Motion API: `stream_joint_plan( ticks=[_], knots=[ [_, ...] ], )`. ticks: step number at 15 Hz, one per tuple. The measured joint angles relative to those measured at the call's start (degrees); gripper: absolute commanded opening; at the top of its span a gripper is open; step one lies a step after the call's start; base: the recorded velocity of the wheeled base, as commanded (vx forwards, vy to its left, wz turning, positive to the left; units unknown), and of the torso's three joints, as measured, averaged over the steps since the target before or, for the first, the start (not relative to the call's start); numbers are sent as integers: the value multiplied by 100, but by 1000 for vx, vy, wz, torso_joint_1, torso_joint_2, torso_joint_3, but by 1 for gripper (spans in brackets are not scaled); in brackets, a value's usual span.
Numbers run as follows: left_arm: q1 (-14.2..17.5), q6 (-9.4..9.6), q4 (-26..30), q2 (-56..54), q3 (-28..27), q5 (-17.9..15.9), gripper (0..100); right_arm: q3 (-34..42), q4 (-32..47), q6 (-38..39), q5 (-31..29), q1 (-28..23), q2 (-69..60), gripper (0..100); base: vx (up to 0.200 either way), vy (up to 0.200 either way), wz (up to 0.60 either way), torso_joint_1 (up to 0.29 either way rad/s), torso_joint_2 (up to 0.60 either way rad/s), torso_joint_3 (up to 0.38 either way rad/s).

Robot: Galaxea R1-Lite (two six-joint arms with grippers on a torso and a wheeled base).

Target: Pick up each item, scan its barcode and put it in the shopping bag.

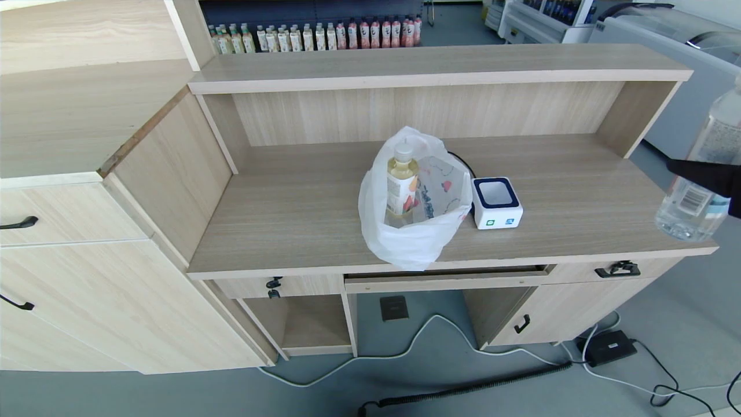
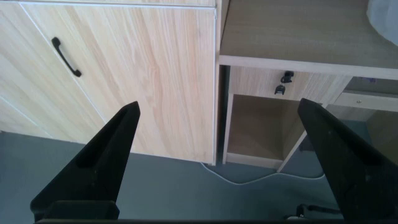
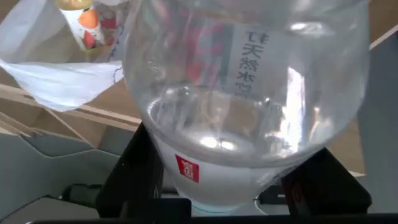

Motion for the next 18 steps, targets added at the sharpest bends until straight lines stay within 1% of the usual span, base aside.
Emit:
stream_joint_plan(
  ticks=[2,3,4,6,8,9,11,12,15,16,18],
  knots=[
    [0,0,-2,0,0,-2,100,162,-1286,-961,-111,-612,488,0,0,0,0,0,0,0],
    [0,0,0,0,0,-2,100,221,-1747,-1264,-126,-802,733,0,0,0,0,0,0,0],
    [0,0,-2,0,0,-2,100,258,-2220,-1493,-133,-940,978,0,0,0,0,0,0,0],
    [0,-2,-2,0,0,0,100,346,-3405,-1899,-115,-1142,1499,0,0,0,0,0,0,0],
    [0,-2,-2,0,0,-2,100,383,-4413,-2050,241,-1230,2054,0,0,0,0,0,0,0],
    [0,0,-2,0,0,0,100,388,-4736,-2139,469,-1241,2308,0,0,0,0,0,0,0],
    [0,0,-2,0,0,0,100,280,-5083,-2299,973,-1263,2750,0,0,0,600,2,5,0],
    [0,-2,-2,0,0,0,100,219,-5250,-2359,1118,-1307,2911,0,0,0,600,2,-2,2],
    [0,-2,-2,0,0,0,100,94,-5800,-2528,1292,-1401,3313,0,0,0,600,9,-1,1],
    [0,0,-2,0,0,0,100,-26,-5995,-2506,1353,-1425,3454,0,0,0,0,0,0,0],
    [2,-2,-2,0,0,0,100,-251,-6083,-2473,1402,-1420,3721,0,0,0,0,0,0,0]
  ],
)
